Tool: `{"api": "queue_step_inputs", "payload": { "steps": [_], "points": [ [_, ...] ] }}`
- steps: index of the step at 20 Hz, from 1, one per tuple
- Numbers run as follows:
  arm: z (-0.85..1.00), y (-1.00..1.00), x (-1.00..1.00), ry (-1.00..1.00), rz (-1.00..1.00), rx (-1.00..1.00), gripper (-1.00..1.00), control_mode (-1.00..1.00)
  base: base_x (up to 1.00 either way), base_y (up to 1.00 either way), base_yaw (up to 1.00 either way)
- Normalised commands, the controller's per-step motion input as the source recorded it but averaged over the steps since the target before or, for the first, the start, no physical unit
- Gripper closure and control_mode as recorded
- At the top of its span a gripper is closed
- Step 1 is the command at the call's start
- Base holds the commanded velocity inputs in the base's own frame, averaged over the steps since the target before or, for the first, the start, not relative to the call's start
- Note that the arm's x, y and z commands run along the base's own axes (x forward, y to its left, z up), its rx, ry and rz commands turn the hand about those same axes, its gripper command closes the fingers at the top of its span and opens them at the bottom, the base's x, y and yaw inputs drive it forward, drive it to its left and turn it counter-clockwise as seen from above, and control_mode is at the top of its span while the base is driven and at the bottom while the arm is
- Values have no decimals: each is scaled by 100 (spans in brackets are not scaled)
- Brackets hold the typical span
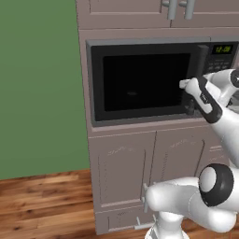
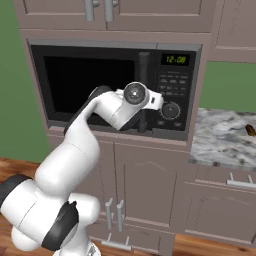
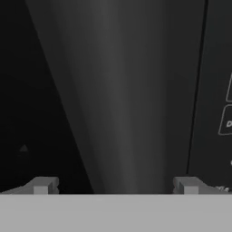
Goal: Pick the mug from the counter and place it inside the microwave. Then close the microwave.
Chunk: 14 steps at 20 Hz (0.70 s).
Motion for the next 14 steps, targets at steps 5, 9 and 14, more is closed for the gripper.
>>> {"api": "queue_step_inputs", "payload": {
  "steps": [5, 9, 14],
  "points": [
    [0, 0, 40, 0, 5, 0, -100, -100, 0, 0, 0],
    [4, 0, 28, 0, 4, 0, -100, -100, 0, 0, 0],
    [0, 0, 13, 0, 2, 0, -100, -100, 0, 0, 0]
  ]
}}
